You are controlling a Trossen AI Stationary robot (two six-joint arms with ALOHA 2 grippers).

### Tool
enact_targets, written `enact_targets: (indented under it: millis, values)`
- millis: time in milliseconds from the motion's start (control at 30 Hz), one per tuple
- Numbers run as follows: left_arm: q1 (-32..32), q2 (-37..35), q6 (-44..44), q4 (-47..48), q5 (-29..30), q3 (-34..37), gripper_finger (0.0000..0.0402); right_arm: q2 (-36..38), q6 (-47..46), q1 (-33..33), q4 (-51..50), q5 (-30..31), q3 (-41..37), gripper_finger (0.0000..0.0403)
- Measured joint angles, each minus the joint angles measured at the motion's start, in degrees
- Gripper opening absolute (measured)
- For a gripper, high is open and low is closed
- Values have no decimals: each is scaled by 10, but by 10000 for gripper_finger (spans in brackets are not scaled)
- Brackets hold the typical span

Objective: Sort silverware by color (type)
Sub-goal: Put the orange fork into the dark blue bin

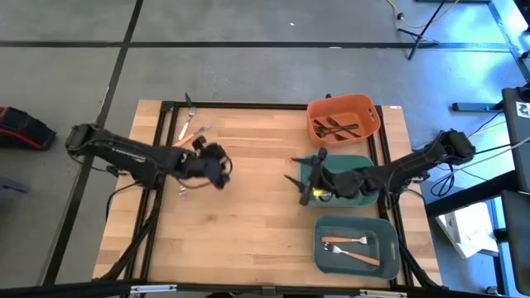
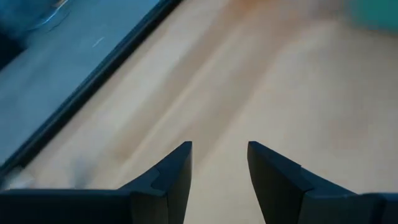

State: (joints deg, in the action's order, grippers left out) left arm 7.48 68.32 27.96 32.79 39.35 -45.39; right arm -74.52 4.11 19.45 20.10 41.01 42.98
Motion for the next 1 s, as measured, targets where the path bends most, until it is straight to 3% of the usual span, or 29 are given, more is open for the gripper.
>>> enact_targets:
  millis: [167, 367, 533, 667, 1000]
  values:
    - [-130, -9, 5, 103, -11, 0, 150, 2, 15, -49, 4, -18, 0, 250]
    - [-290, 0, -17, 146, -98, 12, 151, 2, 24, -88, -10, -77, 0, 250]
    - [-401, 31, -65, 152, -165, 22, 152, 2, 37, -98, -11, -87, 0, 250]
    - [-456, 77, -95, 142, -185, 21, 152, 2, 38, -98, -18, -89, 0, 250]
    - [-538, 186, -158, 125, -172, 21, 152, 2, 36, -97, -22, -117, 0, 250]
